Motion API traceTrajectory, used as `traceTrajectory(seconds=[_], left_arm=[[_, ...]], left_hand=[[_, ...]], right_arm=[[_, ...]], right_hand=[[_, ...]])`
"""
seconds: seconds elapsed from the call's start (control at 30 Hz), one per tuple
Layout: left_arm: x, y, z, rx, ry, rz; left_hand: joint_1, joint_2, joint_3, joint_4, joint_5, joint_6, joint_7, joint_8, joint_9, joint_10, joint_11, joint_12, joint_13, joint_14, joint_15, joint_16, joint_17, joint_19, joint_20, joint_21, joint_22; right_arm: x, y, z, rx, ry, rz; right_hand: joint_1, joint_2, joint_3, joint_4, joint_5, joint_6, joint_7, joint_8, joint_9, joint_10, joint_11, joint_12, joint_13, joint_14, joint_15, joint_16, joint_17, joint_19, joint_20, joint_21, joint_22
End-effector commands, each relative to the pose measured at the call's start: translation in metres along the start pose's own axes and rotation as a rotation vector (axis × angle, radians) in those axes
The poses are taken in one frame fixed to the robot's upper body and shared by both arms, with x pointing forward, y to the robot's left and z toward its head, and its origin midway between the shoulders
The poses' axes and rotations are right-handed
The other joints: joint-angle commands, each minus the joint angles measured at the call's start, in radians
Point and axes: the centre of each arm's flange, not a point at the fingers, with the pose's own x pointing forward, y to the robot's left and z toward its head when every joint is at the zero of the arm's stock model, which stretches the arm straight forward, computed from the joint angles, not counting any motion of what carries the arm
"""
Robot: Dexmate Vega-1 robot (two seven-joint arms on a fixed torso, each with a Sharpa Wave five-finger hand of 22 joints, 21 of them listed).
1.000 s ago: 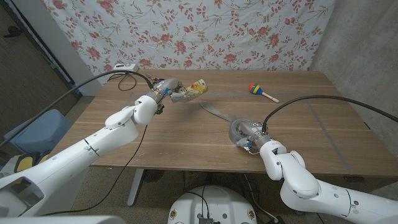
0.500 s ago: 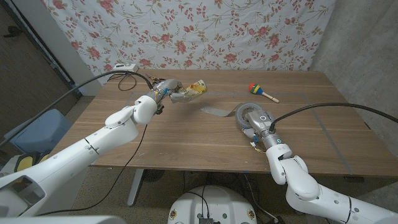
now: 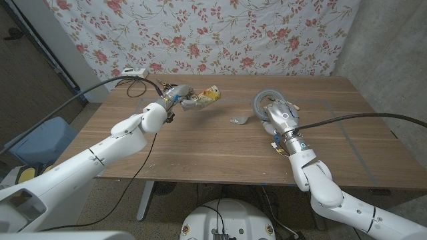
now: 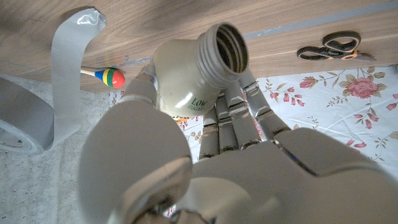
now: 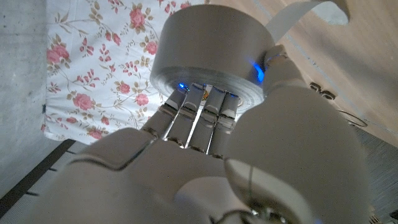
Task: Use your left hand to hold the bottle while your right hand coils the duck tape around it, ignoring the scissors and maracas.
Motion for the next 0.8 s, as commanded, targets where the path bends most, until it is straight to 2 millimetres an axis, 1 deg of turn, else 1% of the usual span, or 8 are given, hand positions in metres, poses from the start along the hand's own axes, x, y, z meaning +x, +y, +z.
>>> traceTrajectory(seconds=[0.03,0.23,0.27,0.47,0.8], left_arm=[[-0.006,0.0,-0.001,-0.006,0.001,0.009],[-0.009,0.0,-0.001,-0.005,0.003,0.012],[-0.009,0.0,-0.001,-0.005,0.003,0.012],[-0.012,0.0,-0.001,-0.007,0.001,0.014],[-0.012,-0.003,0.007,-0.017,-0.026,0.009]], left_hand=[[0.095,0.105,0.182,0.188,0.104,0.278,-0.239,0.004,0.003,0.268,-0.264,0.001,0.139,0.068,-0.17,-0.005,0.003,-0.005,0.003,0.007,0.0],[0.097,0.104,0.181,0.188,0.105,0.28,-0.237,0.004,0.004,0.27,-0.264,-0.001,0.14,0.071,-0.169,-0.008,0.005,-0.003,0.003,0.008,0.0],[0.097,0.104,0.181,0.188,0.105,0.28,-0.233,0.003,0.003,0.27,-0.265,-0.001,0.141,0.07,-0.169,-0.009,0.006,-0.006,0.002,0.008,0.0],[0.099,0.104,0.18,0.189,0.105,0.278,-0.238,0.001,0.005,0.269,-0.265,-0.003,0.145,0.073,-0.168,-0.012,0.01,-0.005,0.002,0.009,0.0],[0.1,0.103,0.179,0.191,0.107,0.281,-0.235,0.0,0.006,0.271,-0.264,-0.006,0.148,0.075,-0.168,-0.018,0.014,-0.004,0.003,0.01,0.0]], right_arm=[[0.013,-0.012,-0.009,-0.051,-0.032,-0.222],[0.016,-0.011,-0.01,-0.052,-0.021,-0.279],[0.017,-0.011,-0.011,-0.055,-0.017,-0.283],[0.022,-0.014,-0.011,-0.053,-0.008,-0.337],[0.043,-0.021,-0.007,-0.09,0.002,-0.35]], right_hand=[[0.23,0.221,-0.011,0.003,0.006,0.121,-0.117,-0.003,0.002,0.05,-0.06,0.007,0.007,0.005,-0.157,-0.006,0.008,-0.007,-0.065,0.009,0.007],[0.236,0.219,-0.02,0.006,0.009,0.129,-0.118,-0.007,0.0,0.056,-0.065,0.013,0.014,0.008,-0.159,-0.01,0.021,-0.011,-0.068,0.02,0.014],[0.236,0.219,-0.021,0.007,0.01,0.129,-0.119,-0.008,0.0,0.056,-0.065,0.014,0.015,0.008,-0.158,-0.01,0.023,-0.011,-0.068,0.021,0.014],[0.238,0.218,-0.03,0.012,0.014,0.128,-0.126,-0.013,0.002,0.054,-0.069,0.016,0.021,0.006,-0.158,-0.019,0.034,-0.02,-0.073,0.031,0.021],[0.245,0.213,-0.042,0.014,0.021,0.129,-0.135,-0.012,0.014,0.05,-0.077,0.016,0.03,-0.002,-0.16,-0.033,0.049,-0.042,-0.083,0.038,0.028]])
